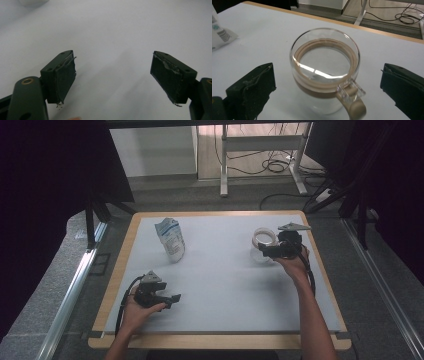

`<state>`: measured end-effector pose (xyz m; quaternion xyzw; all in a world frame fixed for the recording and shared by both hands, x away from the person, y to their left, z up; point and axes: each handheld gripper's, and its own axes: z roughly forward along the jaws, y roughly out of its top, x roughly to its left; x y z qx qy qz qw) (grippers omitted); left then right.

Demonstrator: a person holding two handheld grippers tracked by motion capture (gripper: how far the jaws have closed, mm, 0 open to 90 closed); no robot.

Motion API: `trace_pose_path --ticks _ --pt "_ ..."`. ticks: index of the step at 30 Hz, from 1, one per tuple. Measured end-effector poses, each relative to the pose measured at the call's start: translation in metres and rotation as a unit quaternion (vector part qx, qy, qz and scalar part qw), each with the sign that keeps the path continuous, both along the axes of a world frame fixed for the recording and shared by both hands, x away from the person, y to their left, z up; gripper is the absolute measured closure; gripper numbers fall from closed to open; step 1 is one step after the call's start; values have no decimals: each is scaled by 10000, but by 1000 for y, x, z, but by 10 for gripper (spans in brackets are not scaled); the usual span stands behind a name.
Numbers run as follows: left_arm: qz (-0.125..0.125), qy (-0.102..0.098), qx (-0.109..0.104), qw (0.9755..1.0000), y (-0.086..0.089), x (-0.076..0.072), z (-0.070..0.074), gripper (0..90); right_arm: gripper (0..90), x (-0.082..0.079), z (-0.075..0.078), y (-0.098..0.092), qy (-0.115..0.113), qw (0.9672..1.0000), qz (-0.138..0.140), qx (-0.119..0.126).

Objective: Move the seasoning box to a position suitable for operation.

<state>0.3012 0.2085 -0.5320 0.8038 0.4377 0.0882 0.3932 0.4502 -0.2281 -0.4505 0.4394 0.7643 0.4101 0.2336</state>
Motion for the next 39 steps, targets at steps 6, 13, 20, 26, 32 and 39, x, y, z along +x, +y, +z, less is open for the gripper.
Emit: trace_pose_path --ticks 6,13,20,26,32,39 --pt "-47 29 41 10000 -2 0 -1 199 0 11 -1 11 -31 10000 77 -53" --pt "-68 52 70 9999 -3 1 -3 198 0 24 -13 17 158 9997 23 -171" --pt "-52 44 69 10000 -3 0 -4 197 19 33 -20 19 201 9994 43 -284" --pt "-62 49 87 9999 -2 0 -4 196 74 37 -26 21 270 9988 212 -359" --pt "-56 66 106 9999 -2 1 -6 196 108 38 -29 21 201 9987 269 -389" --pt "-87 75 135 9998 -4 1 -7 195 113 37 -29 20 191 9988 264 -362"
